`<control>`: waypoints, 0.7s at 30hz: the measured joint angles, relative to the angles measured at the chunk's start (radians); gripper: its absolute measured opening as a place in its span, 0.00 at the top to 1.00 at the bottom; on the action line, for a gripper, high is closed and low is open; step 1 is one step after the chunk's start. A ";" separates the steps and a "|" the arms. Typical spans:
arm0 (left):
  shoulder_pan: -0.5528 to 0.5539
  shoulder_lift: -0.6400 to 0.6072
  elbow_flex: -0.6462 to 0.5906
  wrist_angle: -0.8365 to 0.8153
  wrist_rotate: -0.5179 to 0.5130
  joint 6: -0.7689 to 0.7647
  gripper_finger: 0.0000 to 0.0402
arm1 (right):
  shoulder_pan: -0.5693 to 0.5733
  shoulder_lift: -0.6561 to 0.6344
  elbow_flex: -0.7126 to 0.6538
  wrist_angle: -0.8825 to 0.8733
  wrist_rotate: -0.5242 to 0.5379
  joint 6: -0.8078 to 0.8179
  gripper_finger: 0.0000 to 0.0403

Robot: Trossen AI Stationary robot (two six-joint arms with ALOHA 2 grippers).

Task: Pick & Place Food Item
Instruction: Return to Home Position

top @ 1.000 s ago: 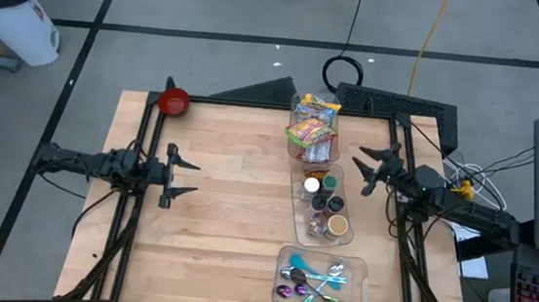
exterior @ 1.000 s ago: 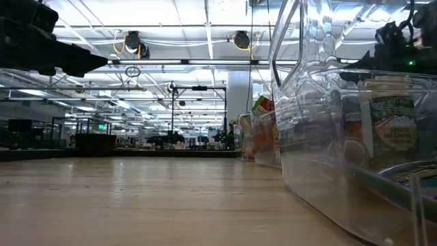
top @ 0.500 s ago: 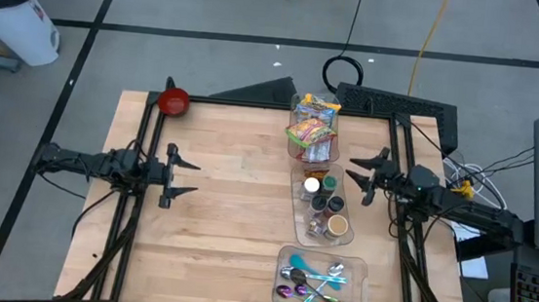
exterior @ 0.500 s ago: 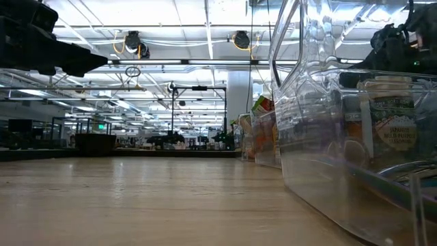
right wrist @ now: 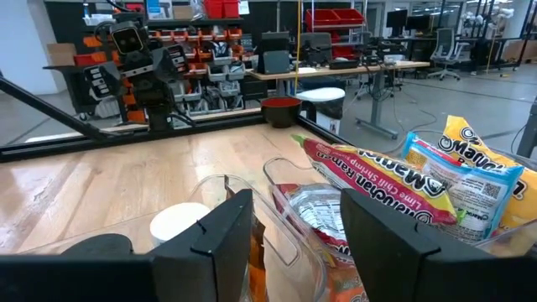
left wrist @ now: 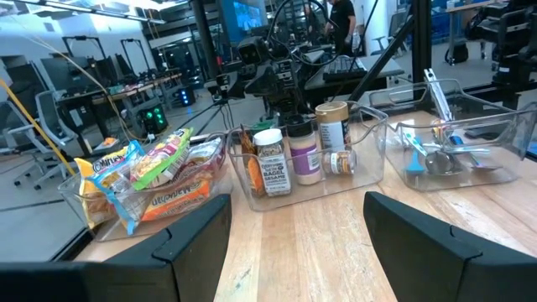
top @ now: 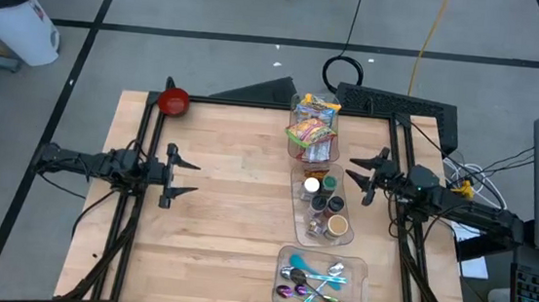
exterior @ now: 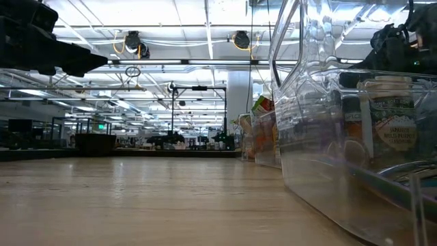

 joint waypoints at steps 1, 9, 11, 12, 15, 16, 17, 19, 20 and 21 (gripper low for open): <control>0.000 0.000 0.000 0.000 0.000 0.000 0.32 | 0.000 0.000 0.000 0.000 0.000 0.000 0.57; 0.000 0.000 0.000 0.001 0.000 0.000 0.32 | 0.000 0.000 0.000 0.000 0.000 0.000 0.56; 0.000 0.000 0.000 0.001 0.000 0.000 0.32 | 0.000 0.000 0.000 0.000 0.000 0.000 0.56; 0.000 0.000 0.000 0.001 0.000 0.000 0.32 | 0.000 0.000 0.000 0.000 0.000 0.000 0.56; 0.000 0.000 0.000 0.001 0.001 0.000 0.32 | 0.000 0.000 0.000 0.000 0.000 0.000 0.57; 0.000 0.000 0.000 0.001 0.001 0.000 0.32 | 0.000 0.000 0.000 0.000 0.000 0.000 0.57; 0.000 0.000 0.000 0.001 0.001 0.000 0.32 | 0.000 0.000 0.000 0.000 0.000 0.000 0.57; 0.000 0.000 0.000 0.001 0.001 0.000 0.32 | 0.000 0.000 0.000 0.000 0.000 0.000 0.57; 0.000 0.000 0.000 0.001 0.001 0.000 0.32 | 0.000 0.000 0.000 0.000 0.000 0.000 0.57; 0.000 0.000 0.000 0.001 0.001 0.000 0.32 | 0.000 0.000 0.000 0.000 0.000 0.000 0.57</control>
